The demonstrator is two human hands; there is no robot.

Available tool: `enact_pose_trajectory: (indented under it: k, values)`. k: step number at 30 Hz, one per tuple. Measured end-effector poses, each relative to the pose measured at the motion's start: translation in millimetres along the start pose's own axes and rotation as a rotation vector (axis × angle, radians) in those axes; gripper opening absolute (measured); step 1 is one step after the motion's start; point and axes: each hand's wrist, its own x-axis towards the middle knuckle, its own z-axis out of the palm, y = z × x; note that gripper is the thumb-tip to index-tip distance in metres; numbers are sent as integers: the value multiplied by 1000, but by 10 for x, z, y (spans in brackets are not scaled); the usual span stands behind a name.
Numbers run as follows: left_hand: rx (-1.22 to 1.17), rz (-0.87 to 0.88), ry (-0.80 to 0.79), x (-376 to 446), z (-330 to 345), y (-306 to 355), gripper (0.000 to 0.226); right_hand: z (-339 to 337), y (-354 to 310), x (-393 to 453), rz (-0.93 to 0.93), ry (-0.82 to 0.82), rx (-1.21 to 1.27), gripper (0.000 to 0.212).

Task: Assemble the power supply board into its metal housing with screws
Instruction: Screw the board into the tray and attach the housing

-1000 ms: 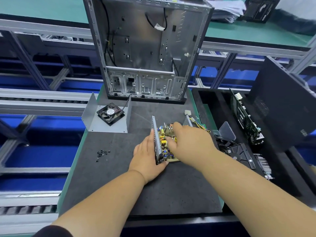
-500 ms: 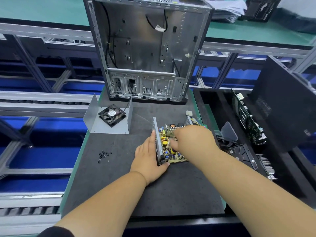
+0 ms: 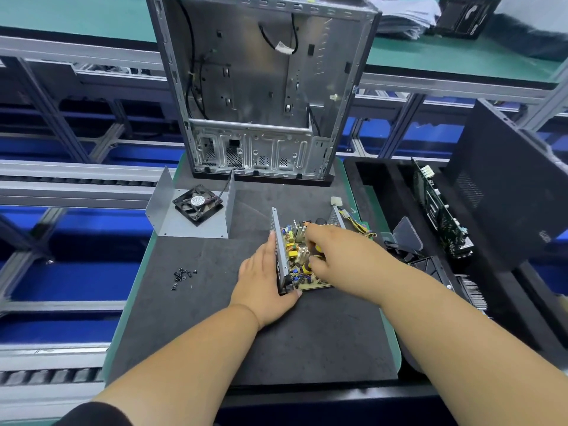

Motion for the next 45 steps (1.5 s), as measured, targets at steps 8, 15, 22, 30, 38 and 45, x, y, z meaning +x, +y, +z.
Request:
enact_pose_trajectory:
  k: [8, 15, 22, 30, 38, 45]
  values:
    - [-13, 9, -4, -5, -24, 18, 122, 62, -60, 126, 42, 42, -244, 32]
    - [-11, 11, 2, 0, -26, 26, 122, 228, -51, 135, 228, 199, -331, 39]
    - [-11, 3, 5, 4, -2, 10, 121, 105, 41, 7, 1, 103, -35, 11]
    - [-12, -10, 7, 6, 5, 10, 121, 110, 39, 42, -12, 22, -27, 17]
    - [-15, -3, 22, 5, 6, 21, 121, 174, -23, 61, -33, 24, -16, 14]
    - [-28, 7, 6, -5, -9, 19, 120, 189, -12, 141, 26, 43, -118, 32]
